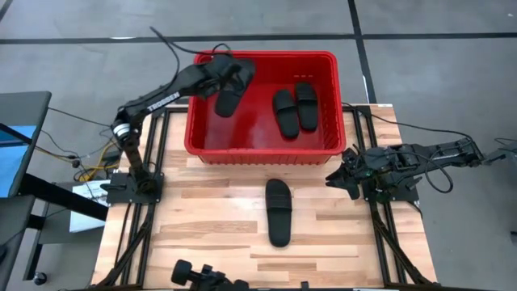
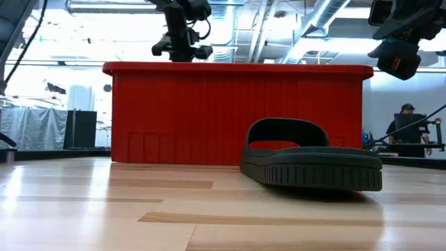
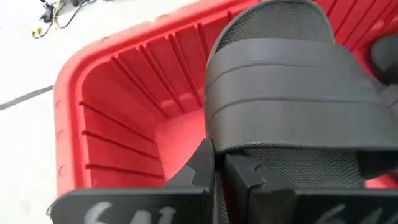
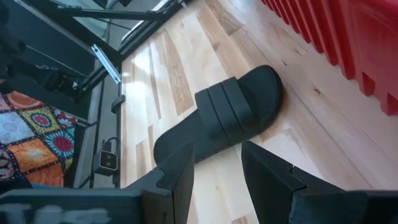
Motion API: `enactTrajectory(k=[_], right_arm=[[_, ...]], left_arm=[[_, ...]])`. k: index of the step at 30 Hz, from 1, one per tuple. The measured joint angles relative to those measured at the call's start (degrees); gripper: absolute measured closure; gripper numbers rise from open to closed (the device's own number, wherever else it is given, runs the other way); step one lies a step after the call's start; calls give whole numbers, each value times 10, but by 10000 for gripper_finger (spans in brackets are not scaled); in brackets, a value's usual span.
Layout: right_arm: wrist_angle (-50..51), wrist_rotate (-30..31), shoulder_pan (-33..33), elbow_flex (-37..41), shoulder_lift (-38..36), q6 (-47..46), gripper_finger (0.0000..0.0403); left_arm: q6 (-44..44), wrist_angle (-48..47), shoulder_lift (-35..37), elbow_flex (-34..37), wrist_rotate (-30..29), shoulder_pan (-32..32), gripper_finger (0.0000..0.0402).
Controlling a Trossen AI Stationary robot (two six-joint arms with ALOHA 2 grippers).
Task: Pick and place slides into bin
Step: Put the black slide into the red container
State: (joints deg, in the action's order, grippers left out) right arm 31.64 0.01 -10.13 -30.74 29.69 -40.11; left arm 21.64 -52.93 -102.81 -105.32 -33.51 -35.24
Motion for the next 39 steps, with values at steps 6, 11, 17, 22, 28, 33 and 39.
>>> enactTrajectory(k=[6,11,17,22,28,33,39], right_arm=[[13,0,0,0,0,1,276],[26,0,0,0,0,1,276],[28,0,0,0,0,1,276],[41,-1,0,0,0,1,276],[56,-1,0,0,0,1,276],[66,-2,0,0,0,2,276],[71,-2,0,0,0,2,276]], left_arm=[[48,-78,-5,-4,-16,-4,401],[93,-102,-5,-4,-33,-4,401],[124,-116,-21,-3,-28,8,401],[142,-147,-47,-3,-36,25,401],[152,-194,-62,-3,-42,33,401],[158,-202,-62,-3,-51,34,401],[166,-214,-62,-3,-56,33,401]])
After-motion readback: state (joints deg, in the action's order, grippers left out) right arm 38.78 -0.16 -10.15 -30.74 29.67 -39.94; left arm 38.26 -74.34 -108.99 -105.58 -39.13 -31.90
